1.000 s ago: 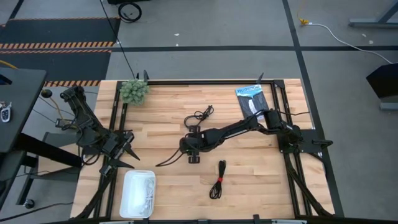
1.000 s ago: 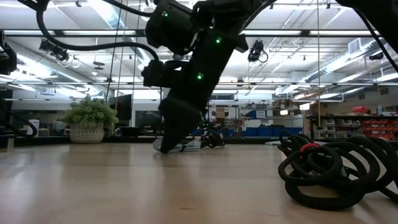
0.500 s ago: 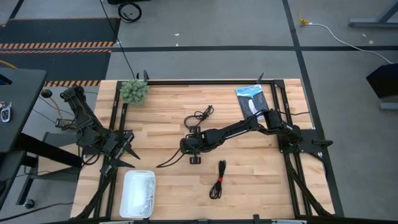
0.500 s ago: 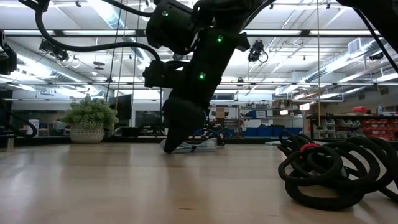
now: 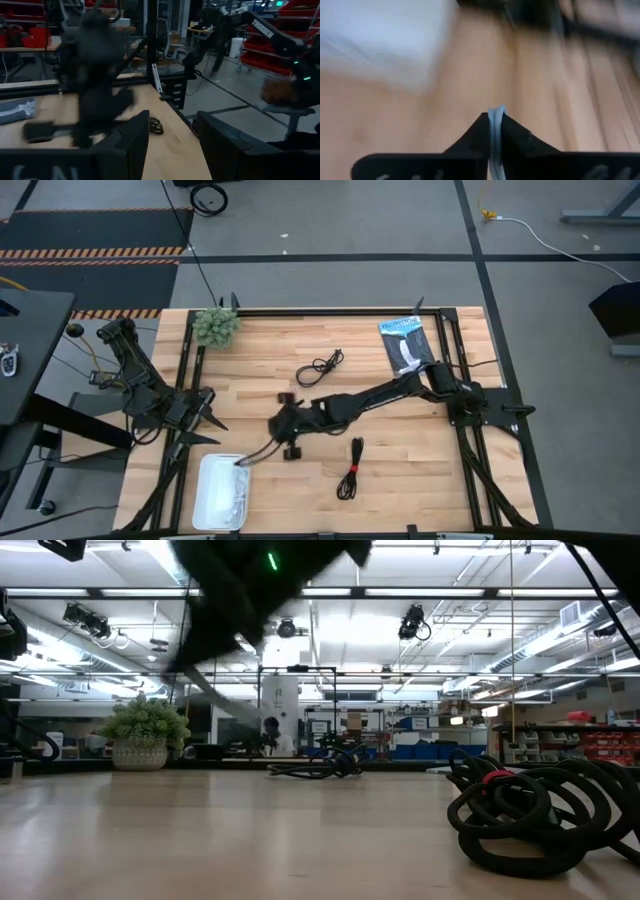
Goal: Pick and place USB-C Cables
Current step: Put the light blue charger cable into the white bin
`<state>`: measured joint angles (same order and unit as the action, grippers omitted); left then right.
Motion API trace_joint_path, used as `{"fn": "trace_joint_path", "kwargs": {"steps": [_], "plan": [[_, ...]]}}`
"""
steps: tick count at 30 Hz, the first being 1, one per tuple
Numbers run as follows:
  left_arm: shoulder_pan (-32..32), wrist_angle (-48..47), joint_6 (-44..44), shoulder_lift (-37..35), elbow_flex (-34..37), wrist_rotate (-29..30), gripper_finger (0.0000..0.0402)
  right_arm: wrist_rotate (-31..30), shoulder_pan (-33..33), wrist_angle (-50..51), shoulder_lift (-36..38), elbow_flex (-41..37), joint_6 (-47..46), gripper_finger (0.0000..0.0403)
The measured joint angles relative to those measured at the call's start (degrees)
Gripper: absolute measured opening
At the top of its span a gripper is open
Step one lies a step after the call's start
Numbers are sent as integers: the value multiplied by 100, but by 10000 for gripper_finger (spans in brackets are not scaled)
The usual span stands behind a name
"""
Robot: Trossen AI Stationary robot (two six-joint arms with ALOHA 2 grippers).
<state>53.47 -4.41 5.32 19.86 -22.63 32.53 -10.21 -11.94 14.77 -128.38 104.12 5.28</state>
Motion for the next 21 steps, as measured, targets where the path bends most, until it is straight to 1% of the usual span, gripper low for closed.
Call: {"fn": "trace_joint_path", "kwargs": {"steps": [6,8,10,13,14,17,21], "plan": [[0,6,31,0,0,5,172,1198,-385,-2759,-78,-15,919,34],[0,29,33,2,0,5,172,1409,-468,-3427,-206,-30,1000,32],[0,54,35,2,-2,46,172,1592,-527,-4185,-509,-17,1050,32],[0,82,43,1,-3,138,172,1636,-570,-5173,-974,3,1099,33],[0,94,39,0,-4,172,172,1632,-574,-5441,-1148,114,1096,33],[0,96,-50,0,-4,245,172,1724,-574,-5606,-1638,665,855,32],[0,121,-265,0,-4,351,172,2095,-588,-5225,-2317,1870,632,32]]}}
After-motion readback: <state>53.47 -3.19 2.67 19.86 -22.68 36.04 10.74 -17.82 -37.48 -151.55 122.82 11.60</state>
